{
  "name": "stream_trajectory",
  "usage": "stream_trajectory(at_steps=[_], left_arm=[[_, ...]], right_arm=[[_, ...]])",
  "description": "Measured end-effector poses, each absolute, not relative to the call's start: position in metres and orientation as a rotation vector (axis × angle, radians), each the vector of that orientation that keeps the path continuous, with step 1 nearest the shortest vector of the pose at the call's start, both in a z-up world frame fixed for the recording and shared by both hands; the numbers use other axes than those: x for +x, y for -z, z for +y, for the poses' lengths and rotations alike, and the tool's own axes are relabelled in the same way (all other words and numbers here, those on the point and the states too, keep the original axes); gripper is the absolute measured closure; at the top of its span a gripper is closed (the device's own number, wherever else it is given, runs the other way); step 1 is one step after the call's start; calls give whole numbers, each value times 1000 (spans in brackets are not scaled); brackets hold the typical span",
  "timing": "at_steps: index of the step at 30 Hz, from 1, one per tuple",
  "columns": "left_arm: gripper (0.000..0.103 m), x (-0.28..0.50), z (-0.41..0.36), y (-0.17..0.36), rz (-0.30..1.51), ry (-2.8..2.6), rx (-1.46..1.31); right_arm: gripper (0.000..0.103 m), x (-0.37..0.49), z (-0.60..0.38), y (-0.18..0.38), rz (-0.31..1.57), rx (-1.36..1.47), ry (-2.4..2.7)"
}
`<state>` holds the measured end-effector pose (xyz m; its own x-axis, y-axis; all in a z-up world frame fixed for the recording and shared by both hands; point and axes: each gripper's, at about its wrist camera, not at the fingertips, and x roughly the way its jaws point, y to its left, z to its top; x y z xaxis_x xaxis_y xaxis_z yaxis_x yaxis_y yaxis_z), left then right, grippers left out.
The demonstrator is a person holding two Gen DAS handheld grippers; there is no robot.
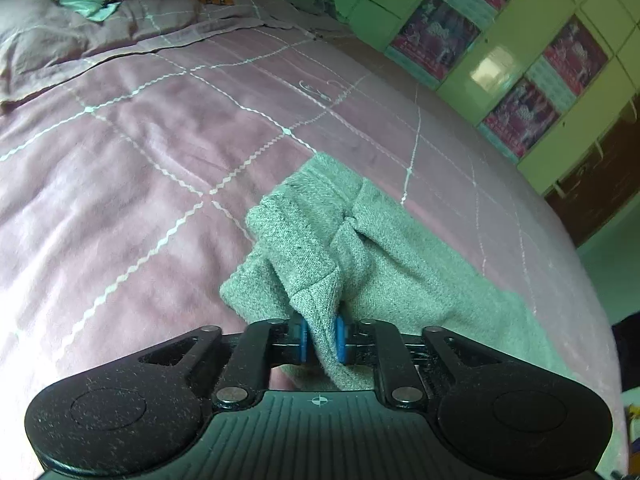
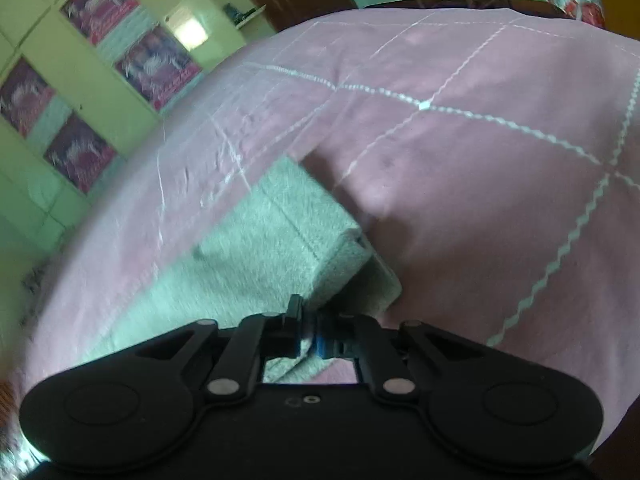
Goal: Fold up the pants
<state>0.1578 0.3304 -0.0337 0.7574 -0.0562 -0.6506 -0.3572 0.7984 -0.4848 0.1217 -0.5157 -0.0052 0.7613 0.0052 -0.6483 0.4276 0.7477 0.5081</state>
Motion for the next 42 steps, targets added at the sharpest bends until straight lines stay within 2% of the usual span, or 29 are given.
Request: stream_trajectory(at_steps=[1, 2, 4, 7, 12, 16, 17, 18, 20, 21, 23, 24, 27, 29, 30, 31, 35, 42], left_arm=[[82, 148, 332, 33, 679, -179, -665], [72, 137, 333, 31, 653, -190, -686], [64, 109, 329, 23, 601, -276, -678], [64, 83, 296, -3, 510, -279, -571], [64, 125, 182, -24, 528, -87, -306], [64, 154, 107, 6, 602, 44, -206], [64, 158, 98, 20, 646, 64, -193], [64, 159, 89, 37, 721, 63, -181], [64, 146, 83, 40, 685, 62, -144], [64, 141, 83, 35, 683, 61, -133], [64, 128, 88, 26, 624, 41, -137], [64, 126, 91, 24, 609, 37, -146], [64, 134, 99, 39, 698, 36, -172], [64, 140, 100, 31, 726, 34, -179], [64, 143, 102, 22, 716, 33, -179], [64, 143, 105, 10, 664, 32, -174], [64, 180, 123, -23, 577, 0, -122], [64, 259, 146, -23, 681, 10, -82]], right_arm=[[92, 118, -514, 3, 668, 676, 258], [89, 111, -511, 0, 655, 654, 270], [79, 94, -503, -10, 602, 593, 308], [75, 78, -490, -21, 539, 505, 344], [75, 110, -408, -30, 566, 256, 10], [77, 143, -322, -20, 564, 149, -221], [76, 149, -309, -14, 582, 135, -255], [71, 156, -297, -4, 617, 106, -281], [69, 161, -282, 23, 712, 39, -265], [69, 158, -284, 26, 692, 61, -259], [70, 158, -289, 16, 711, 81, -256], [67, 155, -291, 9, 693, 82, -249], [64, 150, -287, -3, 611, 95, -286], [61, 163, -273, 9, 684, 56, -346], [62, 173, -268, 22, 765, 40, -340], [61, 175, -266, 22, 762, 29, -327], [62, 190, -249, -11, 677, 28, -371], [66, 290, -126, -38, 671, 69, -610]])
